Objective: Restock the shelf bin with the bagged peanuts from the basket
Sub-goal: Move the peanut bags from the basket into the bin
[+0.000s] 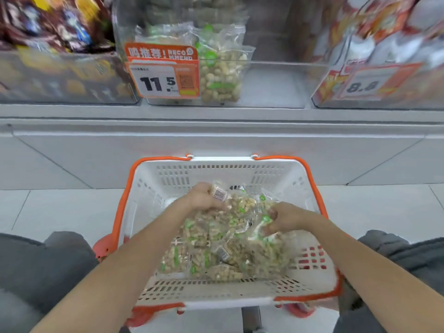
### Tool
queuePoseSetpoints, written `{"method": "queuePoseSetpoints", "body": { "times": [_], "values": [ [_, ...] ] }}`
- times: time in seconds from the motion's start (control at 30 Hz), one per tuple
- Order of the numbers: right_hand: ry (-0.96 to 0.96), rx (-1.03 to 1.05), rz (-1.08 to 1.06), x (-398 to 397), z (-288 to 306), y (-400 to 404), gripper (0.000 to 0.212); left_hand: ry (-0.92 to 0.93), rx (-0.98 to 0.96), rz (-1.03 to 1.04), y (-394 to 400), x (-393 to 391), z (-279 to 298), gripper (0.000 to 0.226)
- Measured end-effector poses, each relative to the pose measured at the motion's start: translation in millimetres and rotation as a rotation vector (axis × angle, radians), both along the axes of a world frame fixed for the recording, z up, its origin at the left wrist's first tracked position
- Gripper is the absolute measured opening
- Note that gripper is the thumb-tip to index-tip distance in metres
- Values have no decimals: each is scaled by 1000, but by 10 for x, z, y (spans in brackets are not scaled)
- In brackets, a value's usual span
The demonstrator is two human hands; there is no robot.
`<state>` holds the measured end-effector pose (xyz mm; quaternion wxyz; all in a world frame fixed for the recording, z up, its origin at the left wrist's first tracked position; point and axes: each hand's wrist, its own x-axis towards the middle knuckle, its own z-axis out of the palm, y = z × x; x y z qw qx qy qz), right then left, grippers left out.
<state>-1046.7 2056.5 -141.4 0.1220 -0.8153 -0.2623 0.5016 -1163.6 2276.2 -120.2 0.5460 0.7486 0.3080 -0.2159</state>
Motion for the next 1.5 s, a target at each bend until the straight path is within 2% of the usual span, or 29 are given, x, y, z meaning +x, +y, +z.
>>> {"method": "queuePoseSetpoints", "body": {
  "times": [0.1, 0.13, 0.2, 0.23, 0.3, 0.37, 0.4, 0.47, 0.53, 0.57, 0.67, 0.7, 0.77, 0.83, 0.9, 0.93, 1.0, 1.07, 1.17, 1.33, 1.4, 1.5],
  "values": [
    [92, 156, -87, 89, 643, 140, 56, -282, 23, -8, 54, 97, 615, 27],
    [107, 185, -52, 130, 845, 182, 54, -373, 103, -57, 61, 97, 840, 25],
    [144, 253, 15, 173, 1231, 241, 51, -560, 430, -171, 97, 71, 1220, 31],
    [175, 311, 24, 192, 1389, 256, 59, -656, 572, -213, 92, 28, 1397, 33],
    [269, 457, -10, 207, 1643, 270, 69, -806, 695, -261, 87, -86, 1586, 33],
    [464, 647, -84, 210, 1754, 272, 64, -856, 683, -298, 48, -229, 1617, 40],
    [582, 736, -128, 191, 1779, 288, 59, -884, 639, -302, -23, -283, 1615, 36],
    [757, 832, -145, 158, 1722, 344, 50, -950, 475, -247, -185, -318, 1560, 31],
    [812, 856, -162, 131, 1648, 420, 53, -933, 307, -118, -313, -255, 1528, 50],
    [814, 856, -194, 121, 1641, 458, 60, -886, 304, -82, -331, -241, 1486, 64],
    [698, 856, -244, 158, 1654, 513, 74, -886, 418, -55, -260, -221, 1437, 76],
    [652, 858, -253, 160, 1694, 516, 75, -863, 340, -20, -209, -214, 1434, 76],
    [580, 869, -273, 153, 1775, 522, 61, -707, -135, 210, -124, -183, 1463, 62],
    [526, 872, -299, 155, 1839, 527, 33, -518, -623, 303, -79, -143, 1492, 34],
    [402, 819, -224, 146, 1845, 540, 26, -368, -849, 318, -106, -141, 1480, 52],
    [320, 792, -176, 136, 1842, 554, 31, -367, -877, 296, -127, -153, 1457, 55],
    [233, 729, -115, 106, 1830, 577, 38, -389, -836, 258, -183, -152, 1469, 52],
    [189, 671, -82, 93, 1840, 573, 36, -419, -700, 222, -192, -146, 1465, 46],
    [63, 602, -30, 125, 1894, 524, 45, -435, -552, 198, -161, -119, 1478, 17],
    [-172, 572, -16, 106, 2008, 503, 42, -457, -525, 75, -156, -150, 1496, 58],
    [-297, 559, 13, 75, 2034, 485, 41, -473, -476, 14, -169, -188, 1511, 69],
    [-373, 619, 111, -1, 2048, 476, 44, -472, -372, -52, -205, -201, 1508, 83]
  ]
}}
